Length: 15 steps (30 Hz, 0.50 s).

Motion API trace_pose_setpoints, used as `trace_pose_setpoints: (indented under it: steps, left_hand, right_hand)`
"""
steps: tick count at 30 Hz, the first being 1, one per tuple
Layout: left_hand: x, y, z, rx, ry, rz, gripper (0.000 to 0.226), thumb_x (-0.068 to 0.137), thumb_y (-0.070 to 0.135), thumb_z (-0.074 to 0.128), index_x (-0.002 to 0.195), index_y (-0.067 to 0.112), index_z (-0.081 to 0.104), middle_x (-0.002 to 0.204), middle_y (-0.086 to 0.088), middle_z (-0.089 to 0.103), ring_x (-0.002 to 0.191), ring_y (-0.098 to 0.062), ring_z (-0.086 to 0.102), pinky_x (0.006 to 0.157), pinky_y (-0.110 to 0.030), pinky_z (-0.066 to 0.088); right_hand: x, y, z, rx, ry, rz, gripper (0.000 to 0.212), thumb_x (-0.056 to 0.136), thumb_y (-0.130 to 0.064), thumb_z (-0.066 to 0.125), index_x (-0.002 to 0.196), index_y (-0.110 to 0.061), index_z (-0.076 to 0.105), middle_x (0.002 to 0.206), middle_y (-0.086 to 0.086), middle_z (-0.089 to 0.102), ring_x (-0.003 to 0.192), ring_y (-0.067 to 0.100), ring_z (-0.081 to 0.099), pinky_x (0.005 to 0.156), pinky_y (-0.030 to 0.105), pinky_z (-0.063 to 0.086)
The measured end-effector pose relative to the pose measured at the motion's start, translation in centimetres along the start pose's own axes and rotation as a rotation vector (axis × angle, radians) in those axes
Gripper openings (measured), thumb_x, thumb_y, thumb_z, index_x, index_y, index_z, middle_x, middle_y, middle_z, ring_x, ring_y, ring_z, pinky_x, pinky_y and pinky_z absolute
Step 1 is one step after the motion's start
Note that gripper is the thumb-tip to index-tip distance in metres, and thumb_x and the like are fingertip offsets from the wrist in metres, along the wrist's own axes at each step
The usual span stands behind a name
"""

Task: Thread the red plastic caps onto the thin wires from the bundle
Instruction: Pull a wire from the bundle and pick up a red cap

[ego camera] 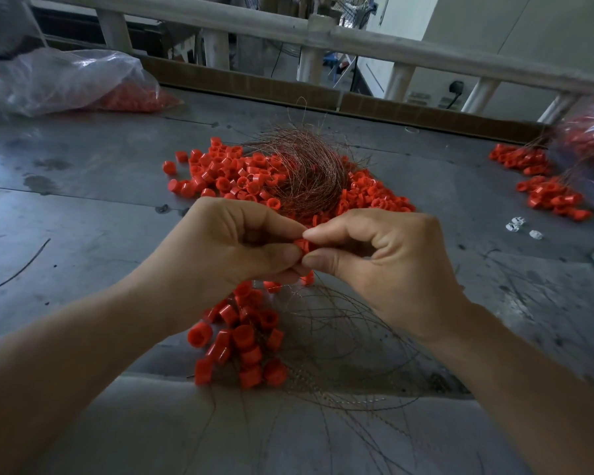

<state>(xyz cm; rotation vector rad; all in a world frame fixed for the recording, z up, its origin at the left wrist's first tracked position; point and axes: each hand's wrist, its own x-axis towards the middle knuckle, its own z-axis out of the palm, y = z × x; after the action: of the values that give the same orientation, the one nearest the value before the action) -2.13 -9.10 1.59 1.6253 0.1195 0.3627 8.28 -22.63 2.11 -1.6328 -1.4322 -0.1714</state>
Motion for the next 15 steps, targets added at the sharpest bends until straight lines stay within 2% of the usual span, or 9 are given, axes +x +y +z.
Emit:
trace_pose_setpoints:
  steps: [6, 11, 15]
  left_hand:
    - [-0.06, -0.12, 0.15, 0.059, 0.021, 0.026, 0.025, 0.056, 0.016, 0.066, 0.079, 0.023, 0.073, 0.069, -0.002, 0.073, 0.062, -0.015, 0.07, 0.058, -0.016, 0.053]
    - [-0.16, -0.08, -0.16, 0.013, -0.027, -0.013, 0.028, 0.053, 0.023, 0.068, 0.08, 0.024, 0.074, 0.069, -0.005, 0.073, 0.062, -0.016, 0.07, 0.057, -0.018, 0.054]
    - [-0.04, 0.04, -0.26, -0.078, -0.086, -0.063, 0.026, 0.051, 0.025, 0.069, 0.076, 0.02, 0.076, 0.069, -0.007, 0.072, 0.063, -0.014, 0.07, 0.057, -0.017, 0.053]
  right_hand:
    - [-0.18, 0.27, 0.26, -0.036, 0.023, -0.032, 0.02, 0.063, -0.011, 0.074, 0.08, -0.001, 0.071, 0.077, -0.007, 0.064, 0.077, 0.008, 0.064, 0.066, 0.016, 0.053]
    - [-0.28, 0.44, 0.33, -0.116, 0.035, -0.117, 0.018, 0.063, -0.011, 0.075, 0.077, 0.0, 0.071, 0.071, 0.007, 0.07, 0.073, 0.011, 0.063, 0.064, 0.019, 0.053]
    - [0.01, 0.65, -0.16, -0.016, -0.001, -0.094, 0.02, 0.065, -0.013, 0.074, 0.08, -0.001, 0.071, 0.076, -0.002, 0.066, 0.074, 0.01, 0.065, 0.064, 0.018, 0.053]
